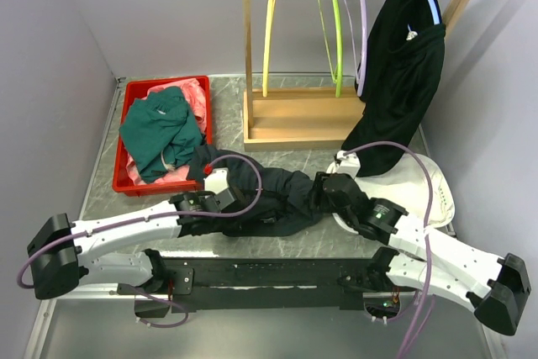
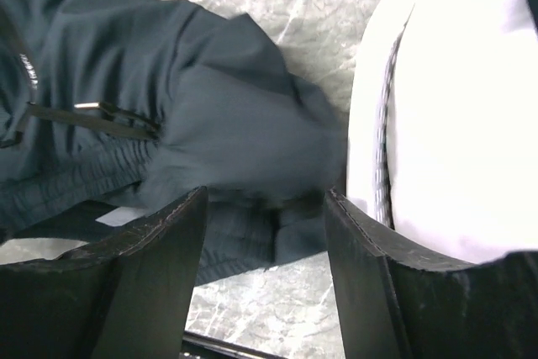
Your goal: Place the shorts on the hanger
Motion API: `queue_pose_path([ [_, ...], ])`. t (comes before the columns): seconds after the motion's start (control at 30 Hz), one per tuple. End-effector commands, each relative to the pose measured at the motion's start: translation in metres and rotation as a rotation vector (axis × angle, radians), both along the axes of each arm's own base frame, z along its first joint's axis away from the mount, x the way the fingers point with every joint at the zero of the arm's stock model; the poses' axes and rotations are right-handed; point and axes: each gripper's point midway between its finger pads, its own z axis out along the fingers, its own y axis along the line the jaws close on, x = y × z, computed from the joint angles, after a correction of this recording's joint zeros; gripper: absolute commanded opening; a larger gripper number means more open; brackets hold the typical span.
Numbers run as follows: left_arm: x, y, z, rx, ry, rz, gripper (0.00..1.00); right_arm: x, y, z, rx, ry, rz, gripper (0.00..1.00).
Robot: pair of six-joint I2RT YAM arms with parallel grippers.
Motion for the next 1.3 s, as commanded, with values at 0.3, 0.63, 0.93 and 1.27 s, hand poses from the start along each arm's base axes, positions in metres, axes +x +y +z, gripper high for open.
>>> queue_pose_path([
  [0.3,-0.007,0.007,-0.022,0.012,-0.028,0.085,0.69,-0.018,0.03,0.028,-0.055,-0.047,0.194,0.7],
  [0.63,0.024,0.003,-0.022,0.111,-0.143,0.134,0.63,-0.006,0.028,-0.018,-0.316,0.031,0.098,0.78],
  [0.93,0.049,0.01,0.008,0.076,-0.246,0.198,0.17,0.002,0.021,-0.038,-0.397,0.041,0.037,0.55],
  [1.27,0.067,0.023,0.151,-0.144,-0.389,0.19,0.01,0.025,0.0,0.09,-0.249,-0.185,-0.123,0.0],
])
